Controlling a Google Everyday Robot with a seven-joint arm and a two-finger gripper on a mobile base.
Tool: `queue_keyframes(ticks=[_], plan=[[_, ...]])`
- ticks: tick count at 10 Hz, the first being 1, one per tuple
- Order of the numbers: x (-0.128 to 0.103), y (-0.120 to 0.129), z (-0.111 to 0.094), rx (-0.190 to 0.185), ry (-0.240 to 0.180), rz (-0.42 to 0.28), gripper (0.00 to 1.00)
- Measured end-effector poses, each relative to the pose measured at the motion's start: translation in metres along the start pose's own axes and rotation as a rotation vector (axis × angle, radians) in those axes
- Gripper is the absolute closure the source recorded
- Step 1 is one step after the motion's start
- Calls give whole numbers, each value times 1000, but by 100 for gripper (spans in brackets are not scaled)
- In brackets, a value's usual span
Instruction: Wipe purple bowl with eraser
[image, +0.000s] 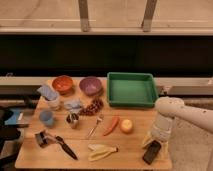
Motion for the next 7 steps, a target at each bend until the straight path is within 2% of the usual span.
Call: queue_keyframes(ticks=[2, 4, 6, 7], plan=[[-1, 2, 1, 0, -1, -7, 67], [-5, 0, -4, -4, -20, -6, 85], [-12, -3, -22, -17, -66, 3, 88], [-16, -3, -38, -23, -103, 6, 88]])
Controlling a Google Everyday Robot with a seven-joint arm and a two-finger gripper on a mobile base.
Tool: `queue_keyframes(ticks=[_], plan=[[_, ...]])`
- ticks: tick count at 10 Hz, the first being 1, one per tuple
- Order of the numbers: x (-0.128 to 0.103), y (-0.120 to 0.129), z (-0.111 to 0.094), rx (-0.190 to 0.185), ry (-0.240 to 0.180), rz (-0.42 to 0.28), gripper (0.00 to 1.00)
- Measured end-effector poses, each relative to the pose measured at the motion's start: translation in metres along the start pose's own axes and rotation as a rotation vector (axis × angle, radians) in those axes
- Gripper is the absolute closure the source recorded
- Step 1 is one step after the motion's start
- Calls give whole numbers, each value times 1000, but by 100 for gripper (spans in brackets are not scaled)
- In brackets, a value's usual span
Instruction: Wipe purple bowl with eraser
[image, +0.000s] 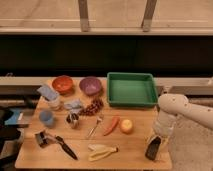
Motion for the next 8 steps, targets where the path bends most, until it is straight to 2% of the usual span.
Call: queue_keyframes(ticks=[4, 5, 8], plan=[[-31, 12, -73, -37, -194, 10, 88], [-46, 21, -93, -49, -255, 9, 88], [-65, 53, -150, -79, -373, -10, 88]])
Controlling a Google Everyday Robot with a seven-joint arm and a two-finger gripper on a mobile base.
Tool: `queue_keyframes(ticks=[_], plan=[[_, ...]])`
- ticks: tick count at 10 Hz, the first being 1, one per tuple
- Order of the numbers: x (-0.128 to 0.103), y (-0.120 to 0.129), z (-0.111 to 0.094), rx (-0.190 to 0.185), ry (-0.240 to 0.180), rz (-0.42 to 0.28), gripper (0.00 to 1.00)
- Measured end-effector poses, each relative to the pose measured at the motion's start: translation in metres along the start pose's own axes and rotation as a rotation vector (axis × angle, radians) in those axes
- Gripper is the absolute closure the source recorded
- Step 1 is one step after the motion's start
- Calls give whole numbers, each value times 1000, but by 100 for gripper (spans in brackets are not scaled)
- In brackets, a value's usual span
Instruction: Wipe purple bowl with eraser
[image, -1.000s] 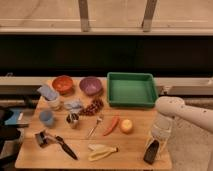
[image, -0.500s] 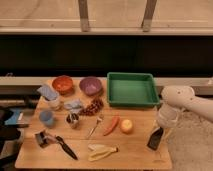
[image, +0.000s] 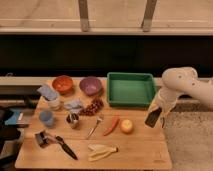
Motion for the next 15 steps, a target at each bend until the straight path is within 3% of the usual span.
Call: queue_keyframes(ticks=[2, 4, 7, 10, 15], plan=[[-22, 35, -31, -19, -67, -29, 88], [-29, 72, -50, -48, -109, -73, 88], [-20, 94, -59, -65, -117, -91, 88], [0, 69, -34, -69, -66, -34, 88], [24, -52, 18, -58, 32, 106, 88]])
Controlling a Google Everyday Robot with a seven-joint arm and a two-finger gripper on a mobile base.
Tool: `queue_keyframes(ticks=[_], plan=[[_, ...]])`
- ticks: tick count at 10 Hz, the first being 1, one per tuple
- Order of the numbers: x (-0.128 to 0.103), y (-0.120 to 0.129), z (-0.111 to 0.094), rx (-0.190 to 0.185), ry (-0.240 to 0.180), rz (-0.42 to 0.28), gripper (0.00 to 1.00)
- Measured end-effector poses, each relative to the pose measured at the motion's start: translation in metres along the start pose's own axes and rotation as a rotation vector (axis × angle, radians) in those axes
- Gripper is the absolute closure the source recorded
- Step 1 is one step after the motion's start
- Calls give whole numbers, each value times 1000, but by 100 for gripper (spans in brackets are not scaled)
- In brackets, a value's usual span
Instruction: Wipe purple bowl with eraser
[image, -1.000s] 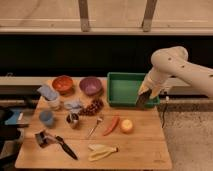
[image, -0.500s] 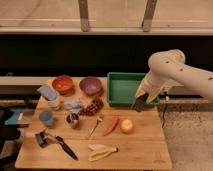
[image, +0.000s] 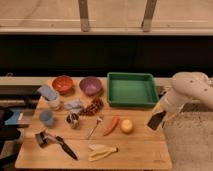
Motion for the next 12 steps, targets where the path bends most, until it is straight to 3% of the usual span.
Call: queue_keyframes(ticks=[2, 9, 11, 12], plan=[[-2, -36, 6, 8, 5, 25, 88], [-4, -32, 5, 6, -5, 15, 88], [-10, -12, -10, -5, -50, -24, 88], [-10, 10, -19, -13, -74, -57, 88]])
